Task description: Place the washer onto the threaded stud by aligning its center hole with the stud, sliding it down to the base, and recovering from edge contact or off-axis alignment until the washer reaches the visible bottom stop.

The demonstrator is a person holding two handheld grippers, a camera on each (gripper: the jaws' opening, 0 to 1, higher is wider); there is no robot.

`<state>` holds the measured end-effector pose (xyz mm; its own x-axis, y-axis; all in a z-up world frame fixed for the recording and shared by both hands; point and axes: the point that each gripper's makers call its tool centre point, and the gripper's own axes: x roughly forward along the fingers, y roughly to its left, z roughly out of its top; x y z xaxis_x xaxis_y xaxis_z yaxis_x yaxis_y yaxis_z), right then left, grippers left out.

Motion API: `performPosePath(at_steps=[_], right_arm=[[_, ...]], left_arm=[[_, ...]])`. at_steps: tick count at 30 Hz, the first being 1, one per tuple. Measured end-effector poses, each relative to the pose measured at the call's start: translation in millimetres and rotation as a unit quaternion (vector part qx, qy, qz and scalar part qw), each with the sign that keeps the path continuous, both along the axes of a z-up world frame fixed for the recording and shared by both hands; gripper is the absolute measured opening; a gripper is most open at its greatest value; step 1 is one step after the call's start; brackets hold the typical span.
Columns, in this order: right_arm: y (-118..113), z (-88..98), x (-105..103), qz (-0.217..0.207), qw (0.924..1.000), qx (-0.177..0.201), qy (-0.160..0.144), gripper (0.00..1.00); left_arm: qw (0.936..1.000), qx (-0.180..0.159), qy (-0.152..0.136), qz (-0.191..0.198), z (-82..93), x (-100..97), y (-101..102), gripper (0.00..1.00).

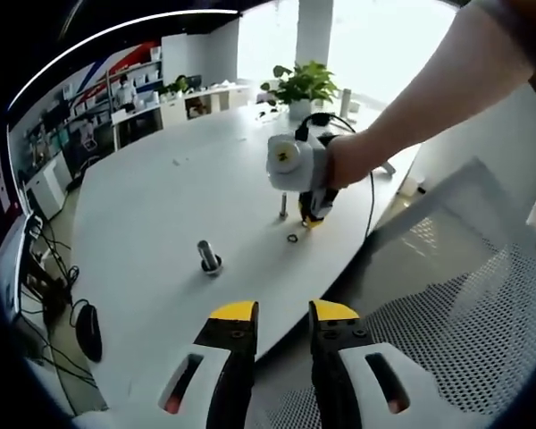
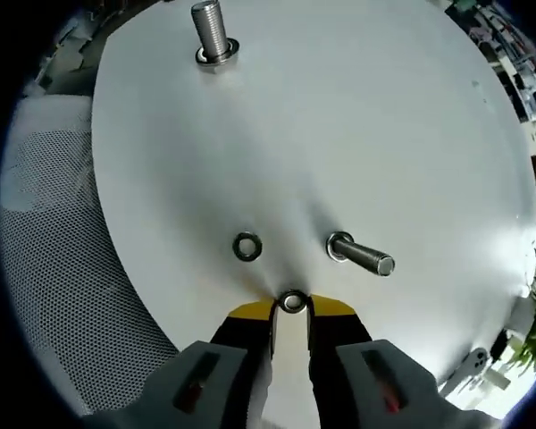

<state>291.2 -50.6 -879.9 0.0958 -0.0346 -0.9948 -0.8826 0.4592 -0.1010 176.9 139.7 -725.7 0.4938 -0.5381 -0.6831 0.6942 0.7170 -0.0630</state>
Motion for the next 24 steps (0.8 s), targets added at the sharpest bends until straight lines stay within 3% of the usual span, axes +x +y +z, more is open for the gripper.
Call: performPosePath(at_steps=[6,13,24], right_arm=[[0.7,-1.6,2.0,0.002,0.9999,-0.005,0.013,0.16],[0.9,-1.2,0.3,0.000,0.9995,-0.031,0.003,0.15],[-2.6,0.3,2.1,-0.044,0.9971,0.053,-0.032,0.14]], left_arm=[[1.0000,0.007,0.006,-0.002,-4.1,-2.3,0.5,0.20],[1.0000,-0.002,0.000,0.003,-0.3,0.8,1.2,0.20],[1.0000,0.008,0.004,0.002,-3.9,-1.3,2.6,0.20]])
